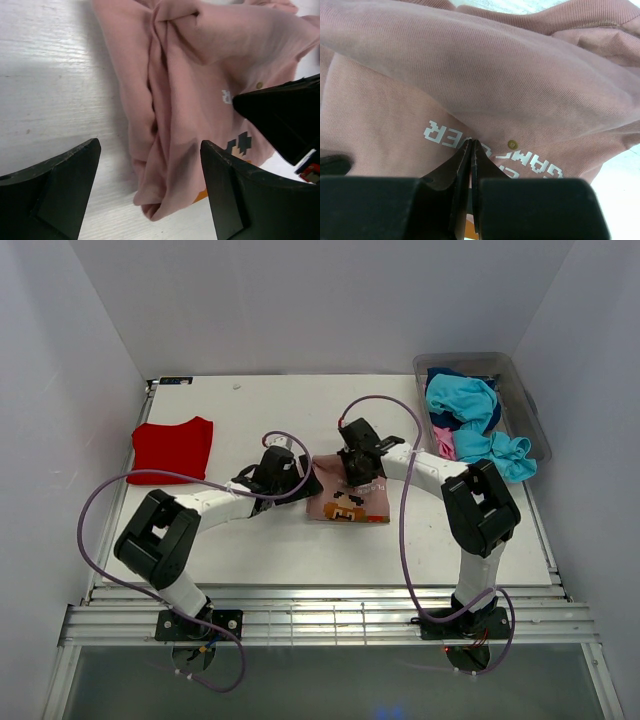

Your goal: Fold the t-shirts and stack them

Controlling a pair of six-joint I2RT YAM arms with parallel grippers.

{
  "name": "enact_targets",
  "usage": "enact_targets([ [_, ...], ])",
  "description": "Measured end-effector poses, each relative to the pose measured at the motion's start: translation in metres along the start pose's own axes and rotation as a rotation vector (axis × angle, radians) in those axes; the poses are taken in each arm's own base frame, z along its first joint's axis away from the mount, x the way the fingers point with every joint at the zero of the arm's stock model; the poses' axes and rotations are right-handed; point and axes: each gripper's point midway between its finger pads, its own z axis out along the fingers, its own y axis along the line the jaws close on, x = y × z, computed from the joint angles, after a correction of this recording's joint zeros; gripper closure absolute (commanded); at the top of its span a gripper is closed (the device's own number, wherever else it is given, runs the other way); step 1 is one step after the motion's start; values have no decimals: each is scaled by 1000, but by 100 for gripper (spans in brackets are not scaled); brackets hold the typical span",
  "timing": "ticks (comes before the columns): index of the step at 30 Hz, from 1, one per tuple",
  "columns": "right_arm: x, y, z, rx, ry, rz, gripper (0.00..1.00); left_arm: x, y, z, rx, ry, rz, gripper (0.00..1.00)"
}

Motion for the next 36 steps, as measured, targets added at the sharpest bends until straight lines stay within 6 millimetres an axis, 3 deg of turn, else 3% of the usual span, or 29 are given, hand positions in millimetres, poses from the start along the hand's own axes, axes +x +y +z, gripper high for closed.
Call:
enact_targets([
  [13,5,5,-1,7,9,-18,92,17,-27,20,166,81,-52,2],
  [22,12,9,0,4,23,-35,92,15,-55,40,257,83,-75,2],
  [25,19,1,1,36,34,-35,92,15,-62,45,265,83,-77,2],
  [28,26,-3,3,52,46,-34,92,16,-70,49,272,79,-76,13],
  [29,26,-4,3,56,48,-31,92,17,-70,50,270,79,-78,30],
  [33,32,2,4,42,57,-44,92,32,-67,57,251,108,-78,63],
  [36,35,7,2,26,56,-51,92,36,-65,60,241,114,-83,72],
])
